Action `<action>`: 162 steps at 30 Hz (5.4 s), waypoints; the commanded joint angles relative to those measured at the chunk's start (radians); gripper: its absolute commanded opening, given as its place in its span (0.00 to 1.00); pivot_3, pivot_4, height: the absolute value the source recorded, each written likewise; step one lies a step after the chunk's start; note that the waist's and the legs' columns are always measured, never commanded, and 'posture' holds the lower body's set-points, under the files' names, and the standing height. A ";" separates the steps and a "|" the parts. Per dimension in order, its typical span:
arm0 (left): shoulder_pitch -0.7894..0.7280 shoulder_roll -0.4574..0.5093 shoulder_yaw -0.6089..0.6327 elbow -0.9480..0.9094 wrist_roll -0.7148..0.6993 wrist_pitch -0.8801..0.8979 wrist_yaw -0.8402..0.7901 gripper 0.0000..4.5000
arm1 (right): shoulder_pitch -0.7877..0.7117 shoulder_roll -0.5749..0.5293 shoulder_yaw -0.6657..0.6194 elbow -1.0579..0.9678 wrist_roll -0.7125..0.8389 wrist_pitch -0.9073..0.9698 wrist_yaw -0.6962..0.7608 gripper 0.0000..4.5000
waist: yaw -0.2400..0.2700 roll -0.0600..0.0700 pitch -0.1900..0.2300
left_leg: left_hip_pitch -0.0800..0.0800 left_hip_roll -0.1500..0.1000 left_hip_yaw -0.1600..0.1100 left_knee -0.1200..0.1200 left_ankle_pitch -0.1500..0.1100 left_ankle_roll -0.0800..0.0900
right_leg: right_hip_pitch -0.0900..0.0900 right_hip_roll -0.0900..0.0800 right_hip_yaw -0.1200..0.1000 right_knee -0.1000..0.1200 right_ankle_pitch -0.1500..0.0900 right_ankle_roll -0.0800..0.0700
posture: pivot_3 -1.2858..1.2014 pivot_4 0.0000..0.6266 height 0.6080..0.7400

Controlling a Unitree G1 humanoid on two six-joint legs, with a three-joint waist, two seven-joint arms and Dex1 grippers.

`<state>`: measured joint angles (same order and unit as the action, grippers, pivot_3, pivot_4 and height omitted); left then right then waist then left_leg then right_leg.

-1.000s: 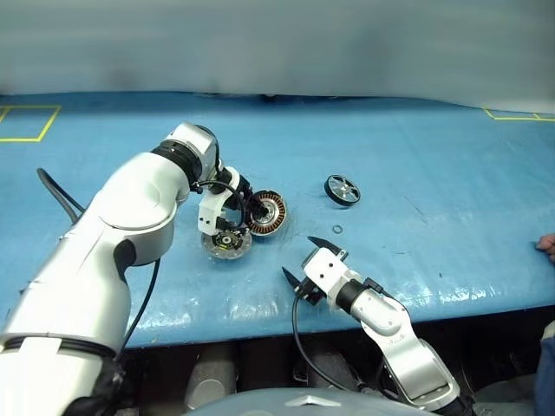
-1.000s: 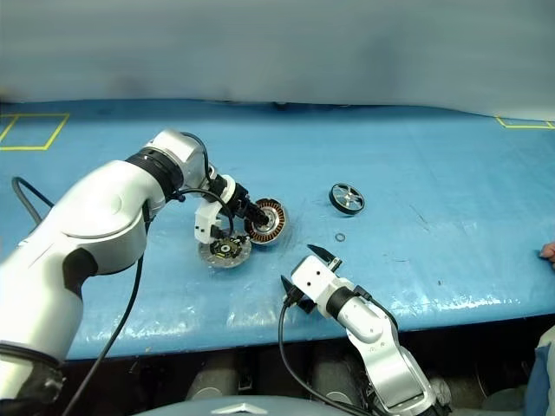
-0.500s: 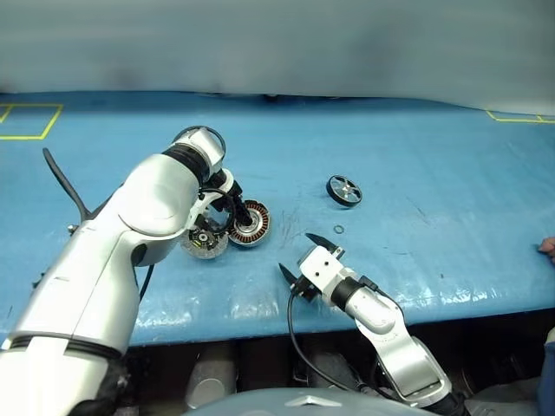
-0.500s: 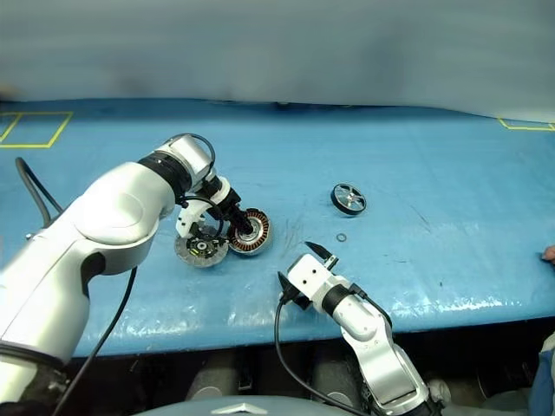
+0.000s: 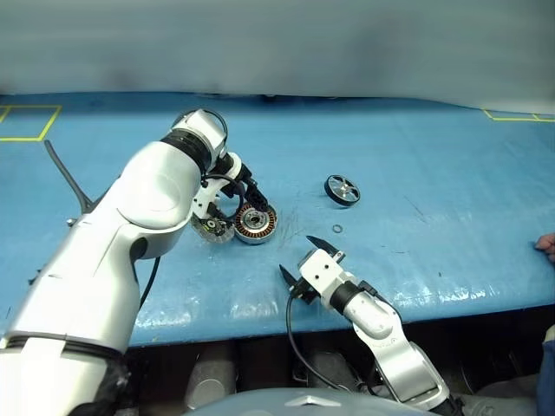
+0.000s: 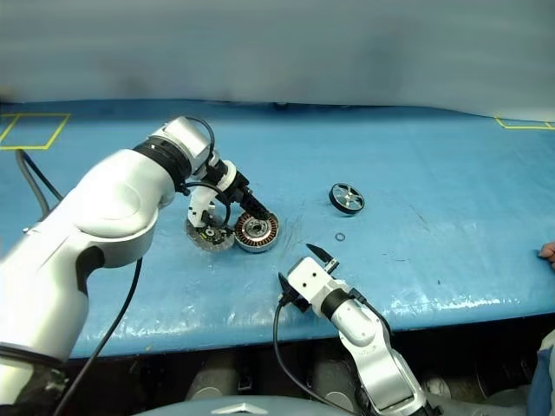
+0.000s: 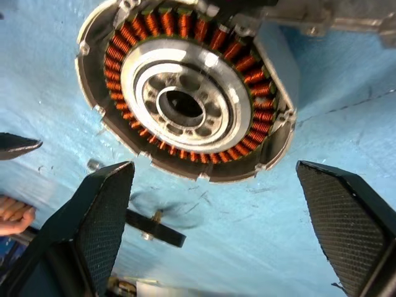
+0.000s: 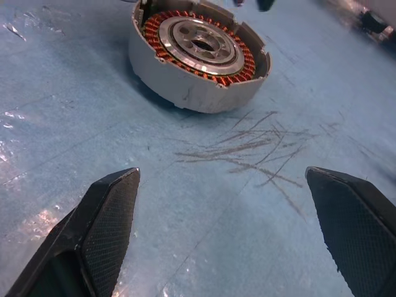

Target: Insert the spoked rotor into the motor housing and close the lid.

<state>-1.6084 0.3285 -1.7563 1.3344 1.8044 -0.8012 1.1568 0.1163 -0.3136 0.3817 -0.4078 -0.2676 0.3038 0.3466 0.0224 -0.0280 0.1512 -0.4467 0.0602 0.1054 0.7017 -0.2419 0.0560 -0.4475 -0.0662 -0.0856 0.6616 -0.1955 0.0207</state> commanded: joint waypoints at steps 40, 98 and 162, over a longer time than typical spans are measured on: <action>1.825 0.319 2.060 -1.531 -2.422 0.765 -1.932 0.99 | -1.080 -0.064 0.342 0.904 -0.238 -0.656 0.676 1.00 | -0.034 0.010 0.004 | 0.018 0.003 0.001 -0.008 0.010 -0.015 | 0.004 0.001 -0.002 0.006 0.005 -0.013 | 0.52 0.24 1.00; 1.794 0.069 1.827 -1.381 -2.142 0.724 -1.911 1.00 | -0.510 0.275 0.022 0.025 -0.028 0.774 0.489 0.47 | -0.036 0.023 -0.006 | 0.015 0.006 -0.002 -0.022 0.005 -0.019 | -0.001 -0.007 -0.013 -0.003 -0.003 -0.018 | 0.52 0.24 1.00; 1.896 0.203 1.990 -1.410 -2.215 0.763 -2.021 1.00 | -0.205 0.163 -0.289 0.055 0.588 0.297 0.233 0.90 | -0.046 0.021 -0.007 | 0.017 0.008 -0.004 -0.041 0.002 -0.022 | 0.003 0.006 -0.012 -0.017 -0.011 -0.018 | 0.52 0.24 1.00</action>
<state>0.2861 0.5216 0.2018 -0.0717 -0.3781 -0.0358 -0.8551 -0.0870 -0.1512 0.0993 -0.3484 0.3192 0.6521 0.5813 -0.0240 -0.0066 0.1447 -0.4302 0.0685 0.1017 0.6612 -0.2397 0.0340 -0.4443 -0.0605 -0.0973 0.6447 -0.2065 0.0030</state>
